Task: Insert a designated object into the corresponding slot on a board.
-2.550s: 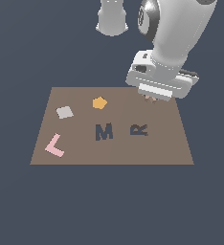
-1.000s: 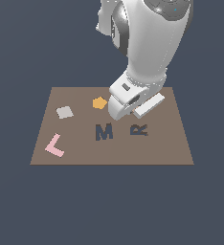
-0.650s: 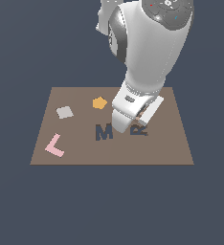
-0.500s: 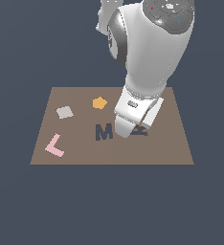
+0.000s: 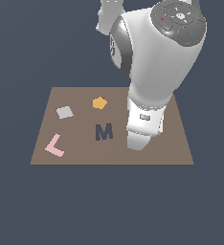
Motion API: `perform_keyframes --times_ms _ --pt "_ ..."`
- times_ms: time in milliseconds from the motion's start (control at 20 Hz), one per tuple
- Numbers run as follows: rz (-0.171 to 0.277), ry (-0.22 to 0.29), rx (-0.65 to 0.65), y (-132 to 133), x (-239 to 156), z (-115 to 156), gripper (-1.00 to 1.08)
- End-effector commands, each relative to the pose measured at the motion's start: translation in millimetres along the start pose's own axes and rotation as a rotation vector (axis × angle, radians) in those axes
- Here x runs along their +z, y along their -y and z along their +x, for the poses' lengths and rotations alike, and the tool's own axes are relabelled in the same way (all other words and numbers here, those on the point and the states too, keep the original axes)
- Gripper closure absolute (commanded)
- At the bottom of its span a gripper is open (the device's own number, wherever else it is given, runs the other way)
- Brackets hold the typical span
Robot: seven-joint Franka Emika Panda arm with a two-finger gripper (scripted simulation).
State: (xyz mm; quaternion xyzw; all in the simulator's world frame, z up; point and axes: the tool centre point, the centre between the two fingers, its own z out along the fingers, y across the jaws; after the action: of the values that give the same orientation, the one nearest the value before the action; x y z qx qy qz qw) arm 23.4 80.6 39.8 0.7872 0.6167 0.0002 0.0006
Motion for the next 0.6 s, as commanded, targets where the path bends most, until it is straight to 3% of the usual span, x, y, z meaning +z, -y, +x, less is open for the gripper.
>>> perform_keyframes --times_ms 0,550 --pt "0.000 0.000 -0.055 -4.1 -0.3 3.4 1.08" --pt "0.000 0.000 -0.175 -11.7 -0.4 12.3 1.08"
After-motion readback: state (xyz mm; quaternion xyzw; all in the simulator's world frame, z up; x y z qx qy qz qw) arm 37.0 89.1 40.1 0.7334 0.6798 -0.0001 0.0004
